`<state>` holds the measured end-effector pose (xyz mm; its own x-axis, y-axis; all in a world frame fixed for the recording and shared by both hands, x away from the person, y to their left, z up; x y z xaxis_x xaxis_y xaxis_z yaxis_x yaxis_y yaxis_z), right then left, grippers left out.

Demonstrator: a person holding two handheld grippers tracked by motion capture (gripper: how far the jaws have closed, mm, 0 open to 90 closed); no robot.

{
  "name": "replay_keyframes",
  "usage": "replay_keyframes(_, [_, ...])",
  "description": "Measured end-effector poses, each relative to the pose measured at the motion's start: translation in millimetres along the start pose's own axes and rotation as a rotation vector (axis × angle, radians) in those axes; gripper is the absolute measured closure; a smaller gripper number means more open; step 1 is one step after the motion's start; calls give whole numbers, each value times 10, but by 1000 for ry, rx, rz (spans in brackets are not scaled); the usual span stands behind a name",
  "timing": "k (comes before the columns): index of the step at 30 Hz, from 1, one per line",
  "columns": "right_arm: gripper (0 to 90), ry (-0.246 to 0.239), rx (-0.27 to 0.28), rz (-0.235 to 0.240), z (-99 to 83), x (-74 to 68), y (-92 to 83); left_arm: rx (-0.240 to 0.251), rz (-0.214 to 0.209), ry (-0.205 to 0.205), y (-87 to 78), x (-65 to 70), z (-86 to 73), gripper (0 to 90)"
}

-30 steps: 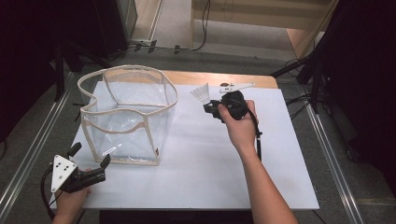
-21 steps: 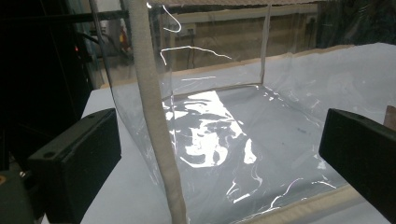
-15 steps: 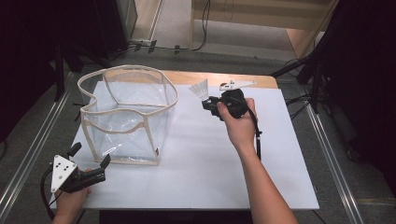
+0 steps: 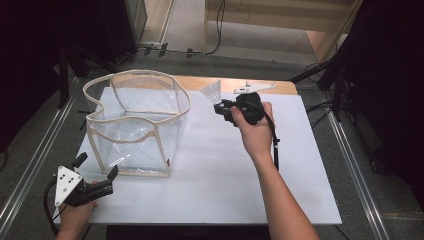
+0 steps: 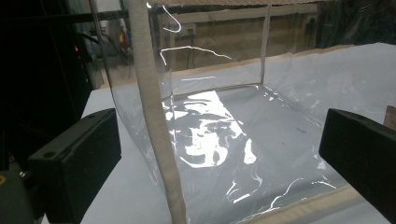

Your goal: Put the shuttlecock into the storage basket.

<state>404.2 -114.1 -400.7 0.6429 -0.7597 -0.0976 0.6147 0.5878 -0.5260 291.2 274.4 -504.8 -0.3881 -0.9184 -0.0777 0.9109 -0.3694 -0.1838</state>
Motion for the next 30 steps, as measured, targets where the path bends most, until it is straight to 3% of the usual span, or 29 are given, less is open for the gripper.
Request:
replay_keyframes(16, [623, -22, 37, 22, 223, -109, -32, 2, 0, 1, 2, 2, 1, 0])
replay_keyframes(30, [623, -53, 63, 54, 411, -303, -36, 3, 0, 0, 1, -1, 2, 0])
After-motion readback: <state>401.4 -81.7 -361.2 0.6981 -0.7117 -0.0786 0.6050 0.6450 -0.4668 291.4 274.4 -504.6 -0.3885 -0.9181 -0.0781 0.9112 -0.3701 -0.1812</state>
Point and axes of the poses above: each handheld gripper's, and its own axes: y roughly forward along the jaws, z roughly out of its top, x roughly to its right, the point moved 7 cm from there along y, roughly forward along the jaws, and after that the axes turned 1 degree about -y, right-handed, at the moved point
